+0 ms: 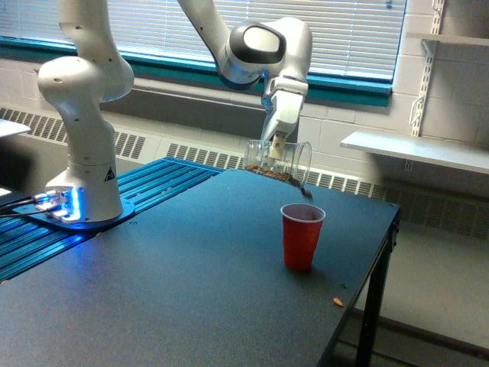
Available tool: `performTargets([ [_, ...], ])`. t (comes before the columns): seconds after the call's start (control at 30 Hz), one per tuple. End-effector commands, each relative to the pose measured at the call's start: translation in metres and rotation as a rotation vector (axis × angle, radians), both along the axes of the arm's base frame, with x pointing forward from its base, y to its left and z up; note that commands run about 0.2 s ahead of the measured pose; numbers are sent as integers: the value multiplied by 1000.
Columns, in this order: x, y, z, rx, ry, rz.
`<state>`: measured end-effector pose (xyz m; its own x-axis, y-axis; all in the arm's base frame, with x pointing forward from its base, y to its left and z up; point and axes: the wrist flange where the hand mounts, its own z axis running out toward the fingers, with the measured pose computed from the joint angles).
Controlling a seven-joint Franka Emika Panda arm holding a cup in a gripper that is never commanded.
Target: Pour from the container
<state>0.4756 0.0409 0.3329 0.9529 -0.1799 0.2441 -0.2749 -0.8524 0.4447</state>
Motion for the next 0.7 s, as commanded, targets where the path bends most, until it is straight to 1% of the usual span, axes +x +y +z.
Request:
performTargets([
  [0.03,0,3,8,-31,7,34],
  [0.2,1,2,13,-52,15,46],
  [0.7,2,5,19,-84,37,73],
])
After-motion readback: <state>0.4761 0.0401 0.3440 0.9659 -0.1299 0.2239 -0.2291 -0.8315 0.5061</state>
